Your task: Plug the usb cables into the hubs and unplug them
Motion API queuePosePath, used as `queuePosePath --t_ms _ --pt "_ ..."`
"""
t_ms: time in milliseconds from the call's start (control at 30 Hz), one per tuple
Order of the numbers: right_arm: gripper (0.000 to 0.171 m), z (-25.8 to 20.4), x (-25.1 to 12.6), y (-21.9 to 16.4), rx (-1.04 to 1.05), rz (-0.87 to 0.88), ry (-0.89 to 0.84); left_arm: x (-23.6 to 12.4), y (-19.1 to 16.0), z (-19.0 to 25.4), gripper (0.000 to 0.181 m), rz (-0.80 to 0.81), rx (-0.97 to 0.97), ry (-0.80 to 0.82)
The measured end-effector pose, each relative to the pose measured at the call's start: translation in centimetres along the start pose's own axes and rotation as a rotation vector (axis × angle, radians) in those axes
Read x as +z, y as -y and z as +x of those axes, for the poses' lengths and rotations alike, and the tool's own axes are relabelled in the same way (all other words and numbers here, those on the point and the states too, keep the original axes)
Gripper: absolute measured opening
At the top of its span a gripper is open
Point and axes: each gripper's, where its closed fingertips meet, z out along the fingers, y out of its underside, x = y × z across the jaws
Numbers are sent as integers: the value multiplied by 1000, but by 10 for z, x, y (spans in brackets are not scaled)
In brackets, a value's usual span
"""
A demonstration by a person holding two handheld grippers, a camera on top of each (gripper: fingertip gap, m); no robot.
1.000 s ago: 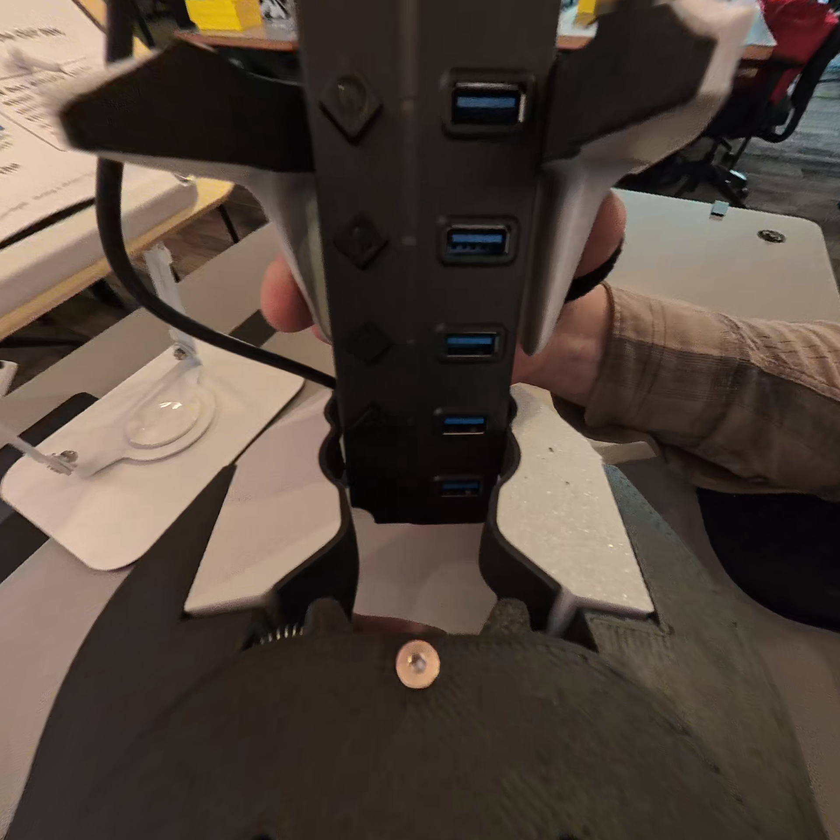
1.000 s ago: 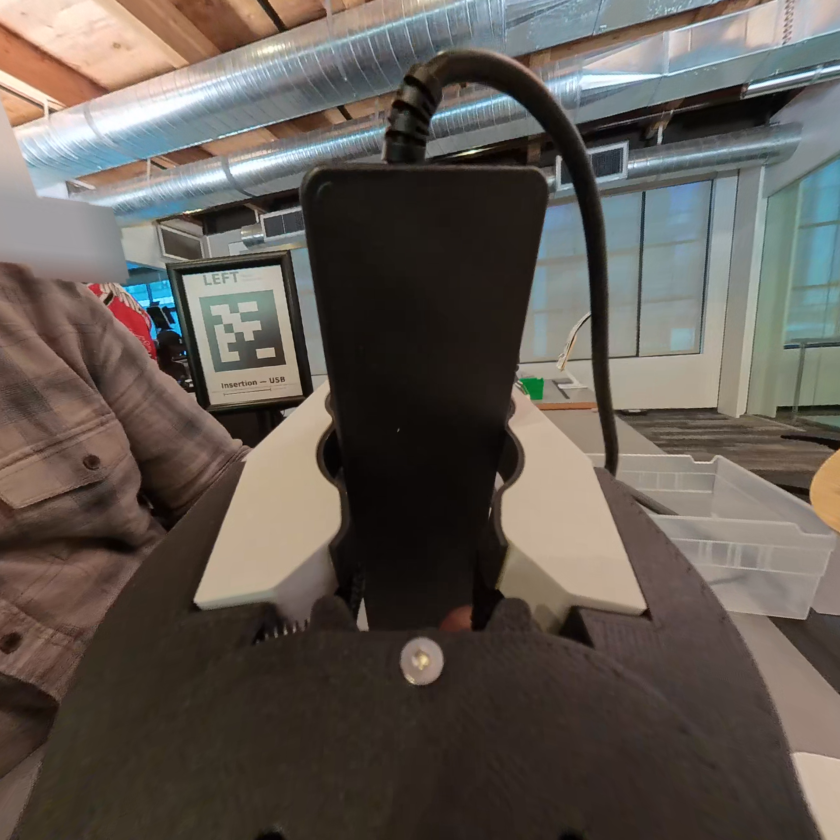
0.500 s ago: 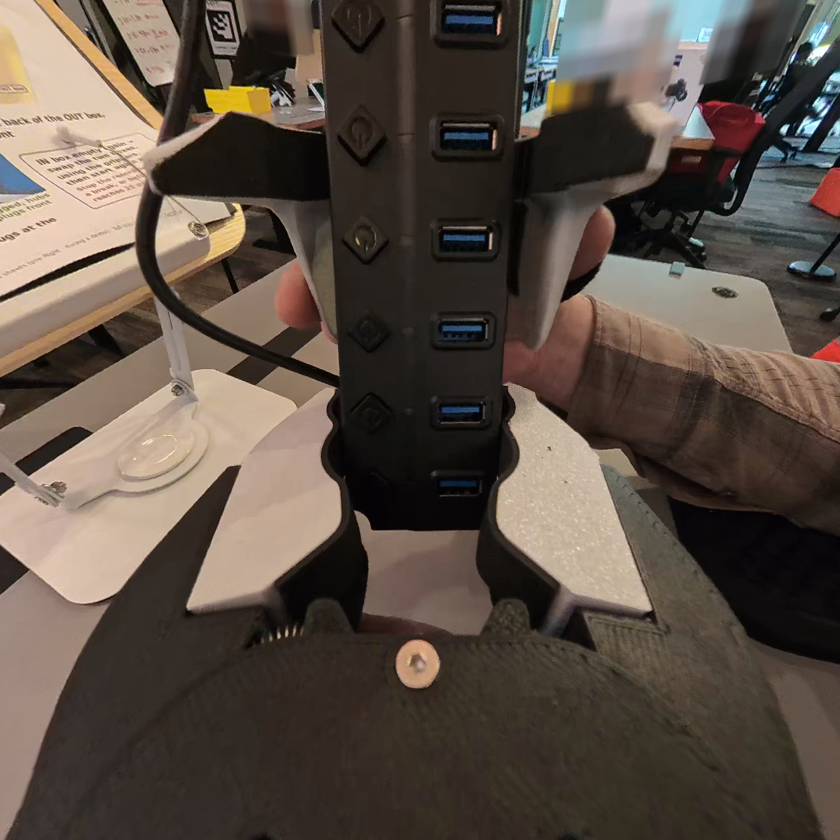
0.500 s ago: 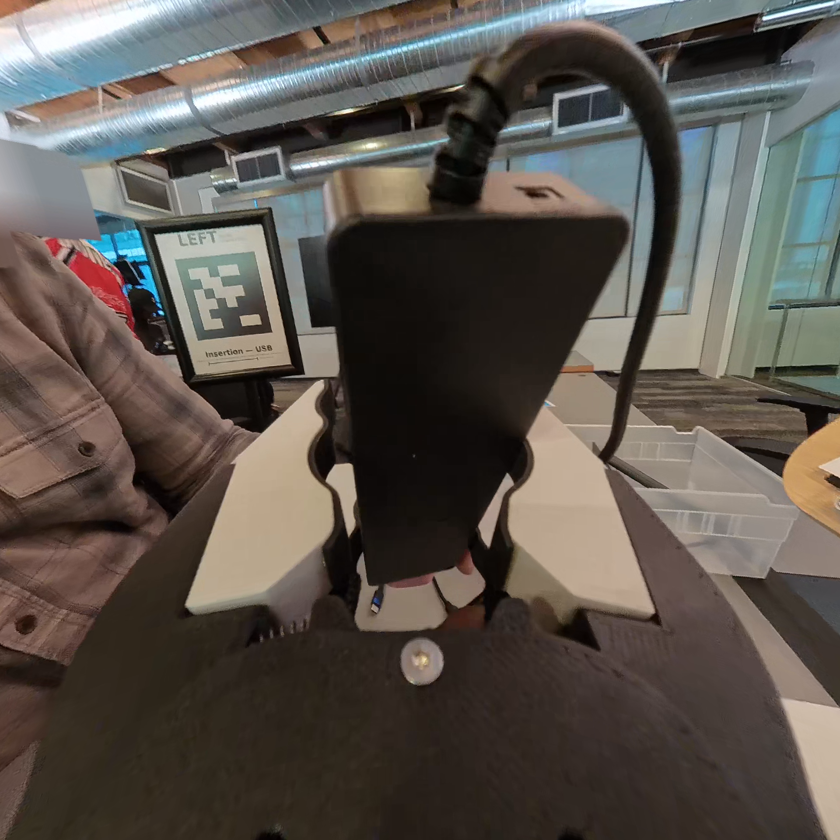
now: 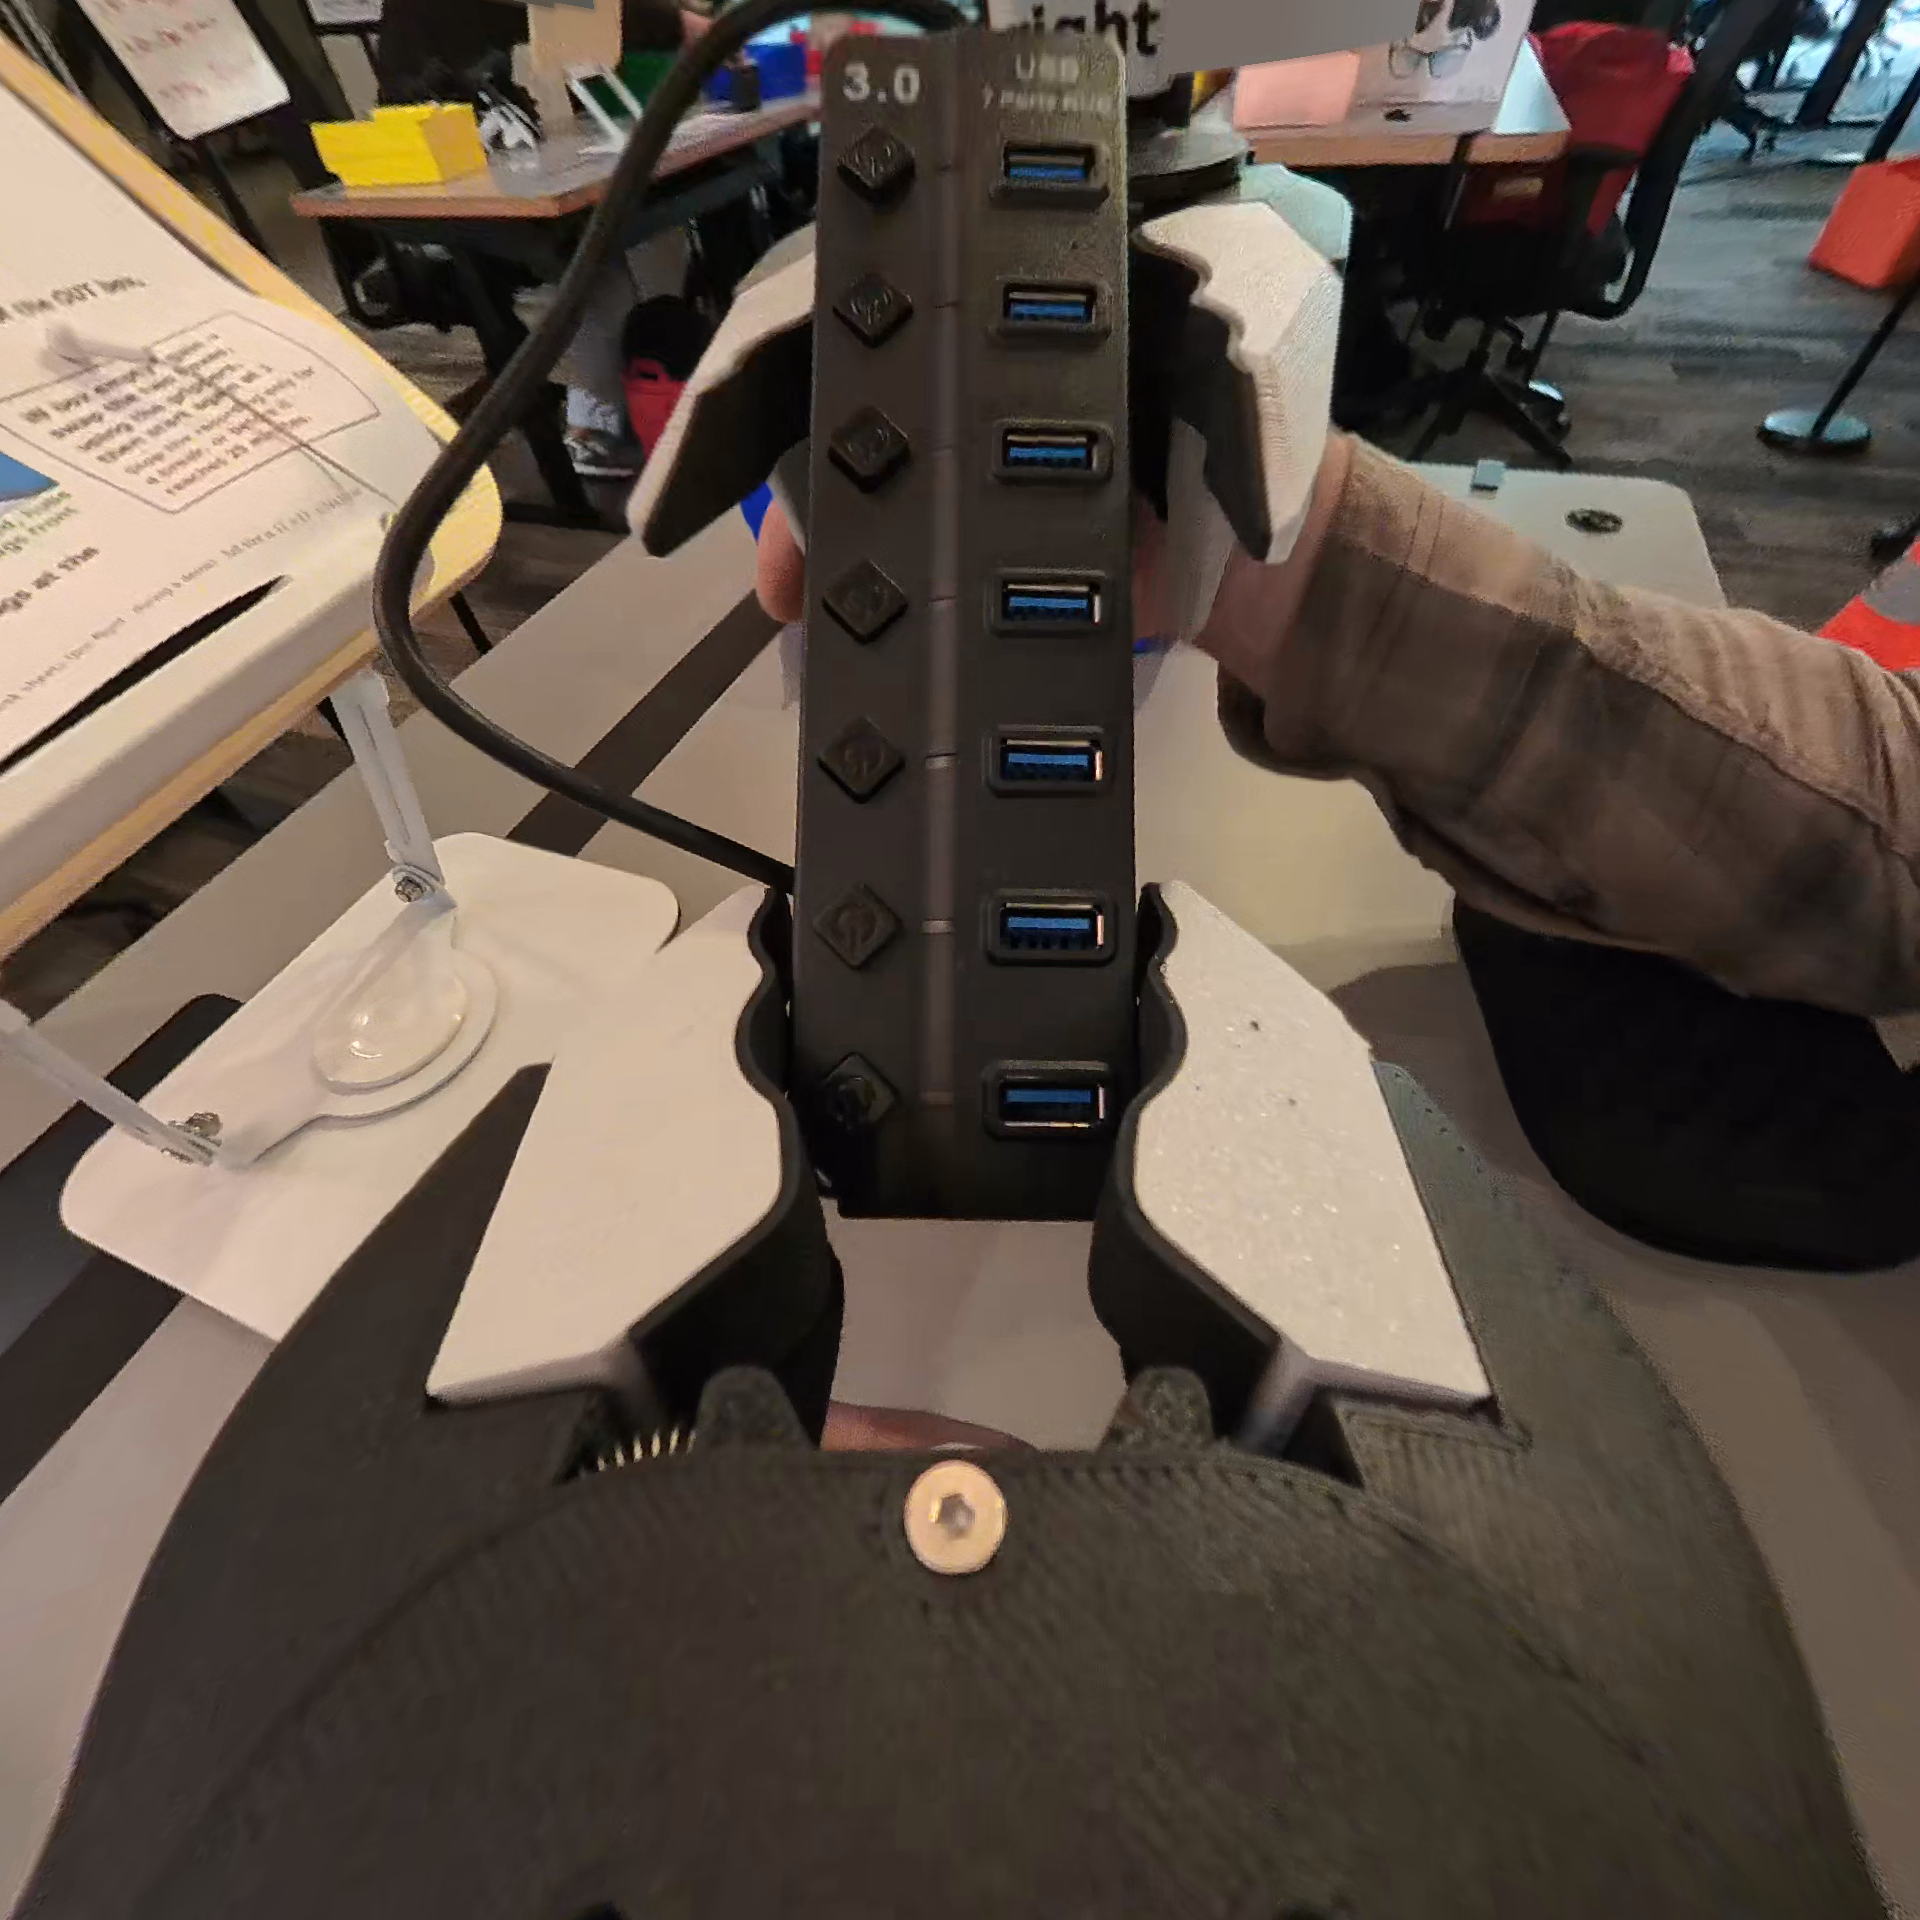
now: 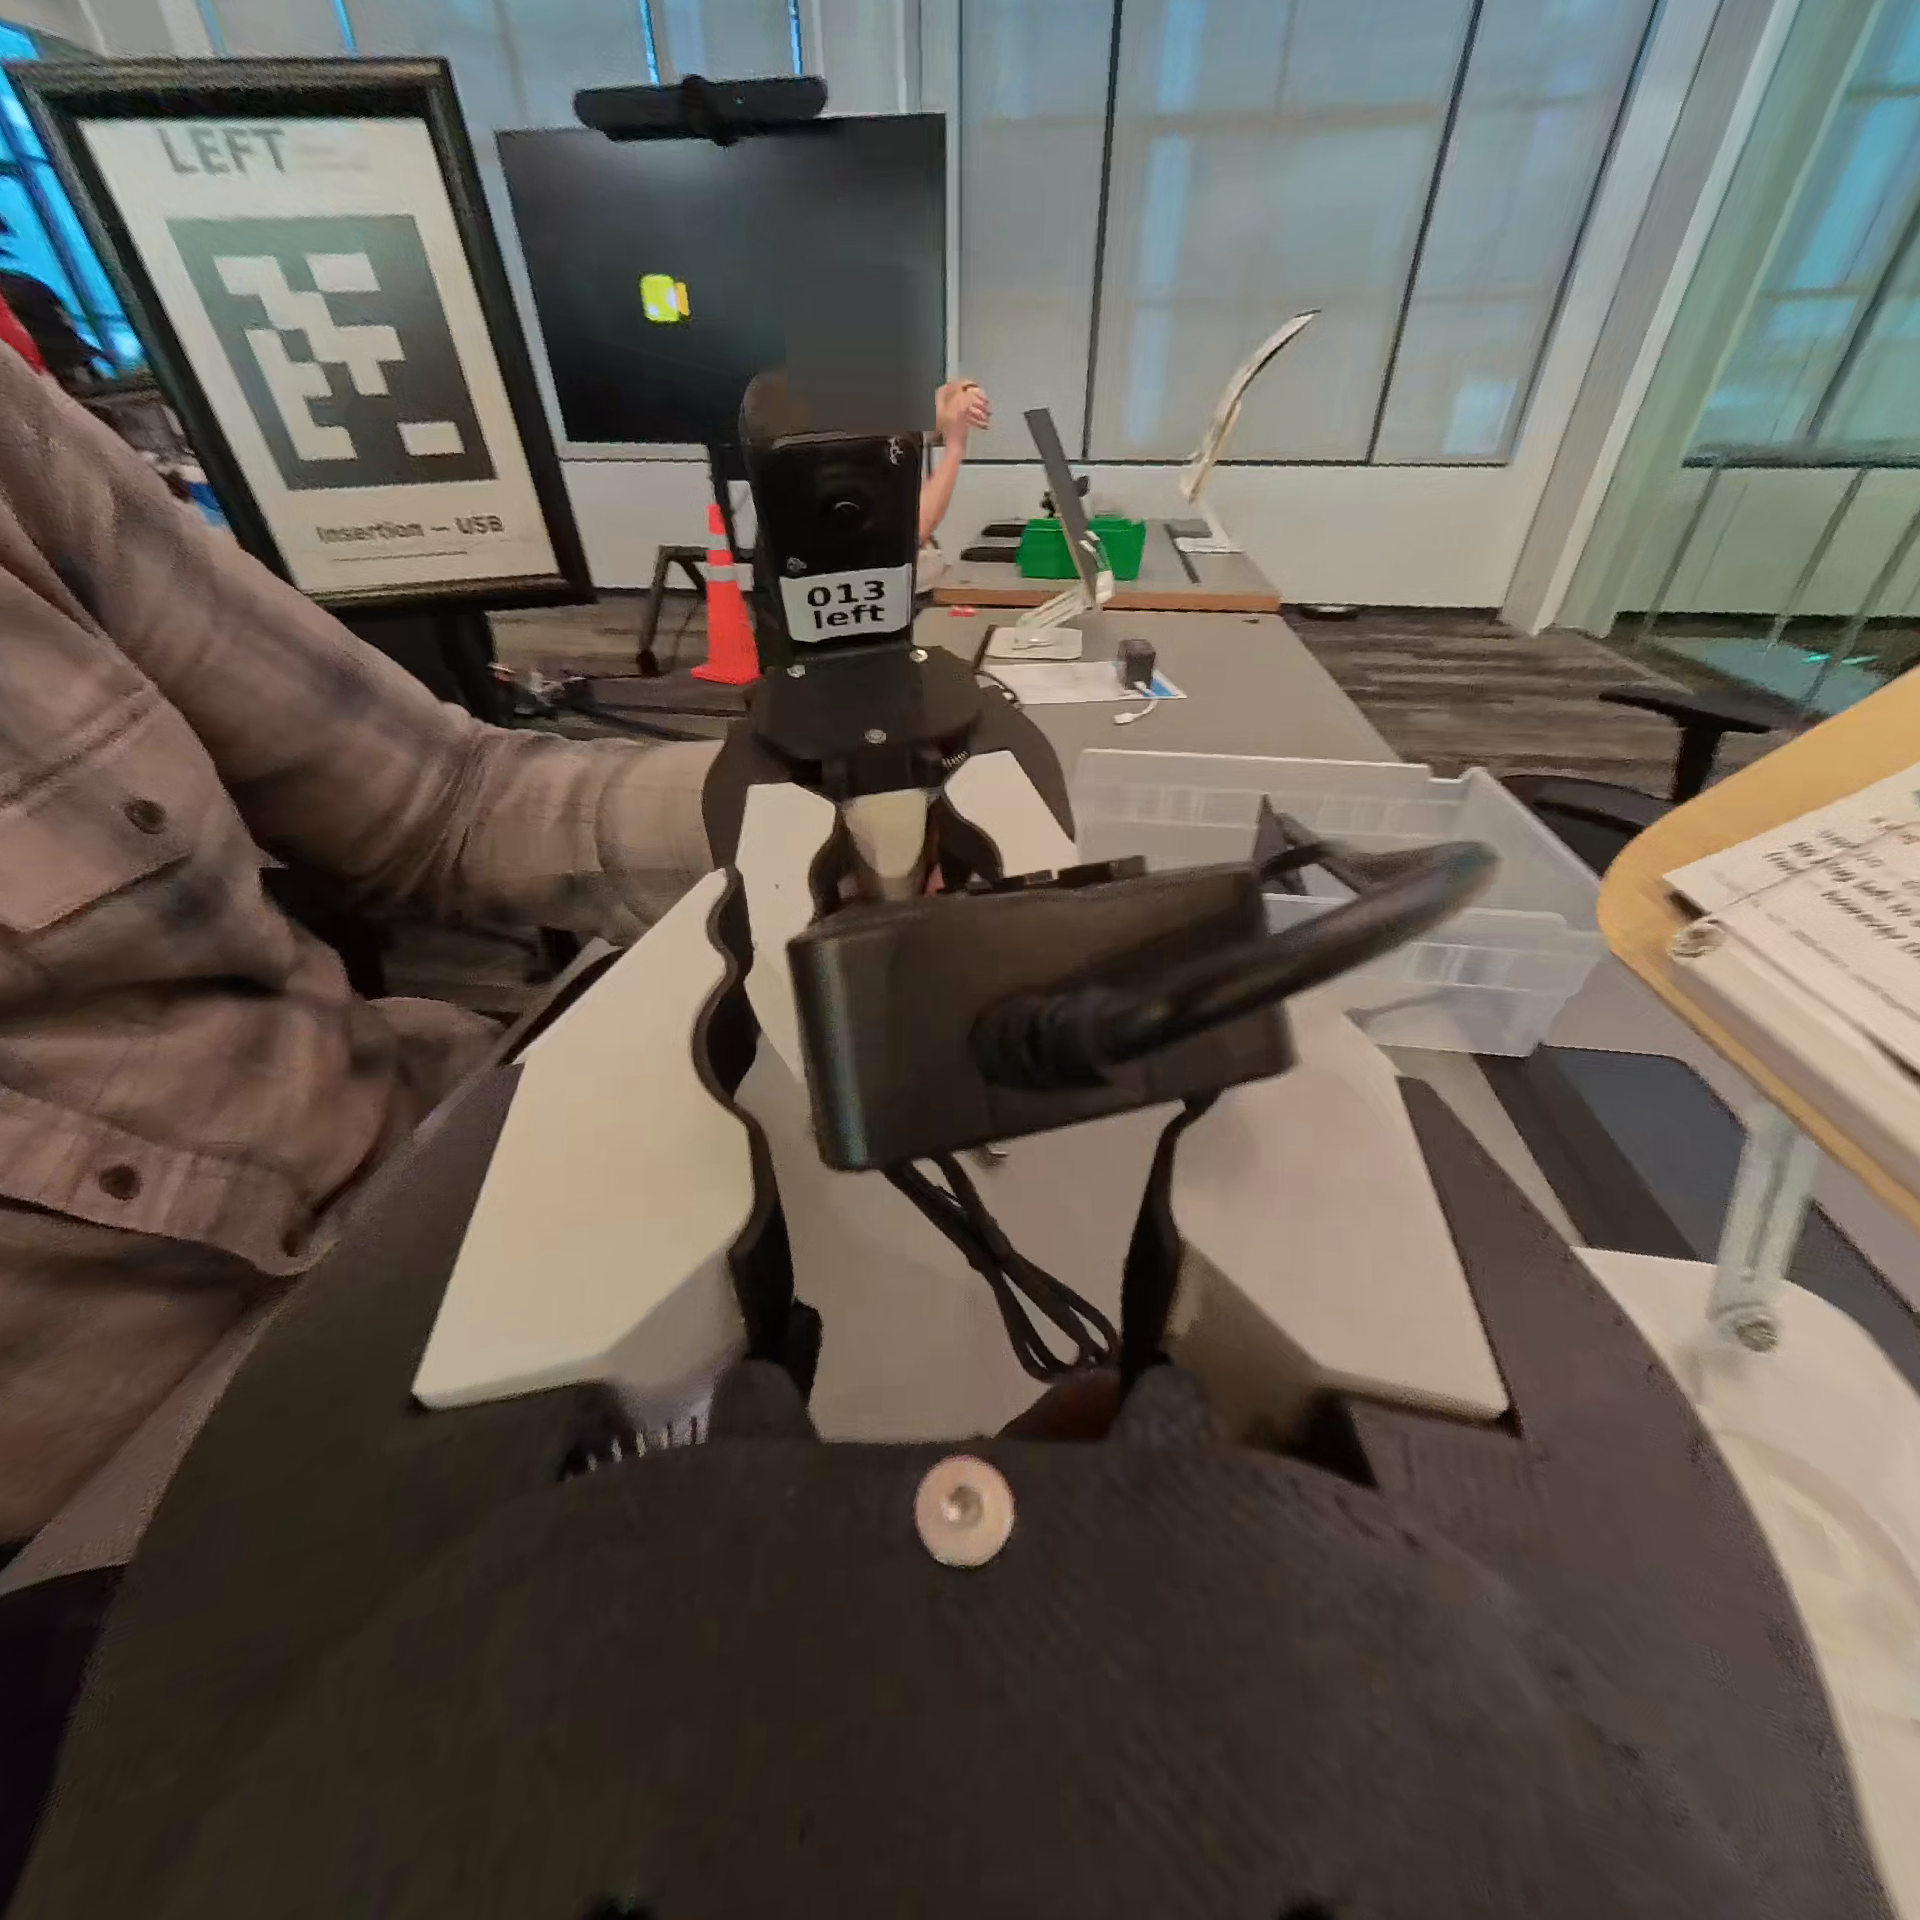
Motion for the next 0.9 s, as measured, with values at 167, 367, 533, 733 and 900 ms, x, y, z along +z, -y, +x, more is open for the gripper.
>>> queuePosePath --t_ms 167,367,533,733,900 --pt "76 1 -17 8 -16 9 -35 -7 2 2 63 -38 24 -47" --pt "72 -5 -29 -2 -31 -78 -42 -13 -8 3 63 -113 56 -95" --pt "74 -8 -27 -27 -76 -275 -81 -18 -22 1 63 -238 122 -130" --pt "78 -1 -19 -39 -96 -378 -133 -23 -29 -5 63 -328 169 -135" --pt "73 -2 -10 -34 -121 -339 -113 -23 -33 -6 63 -378 208 -145"
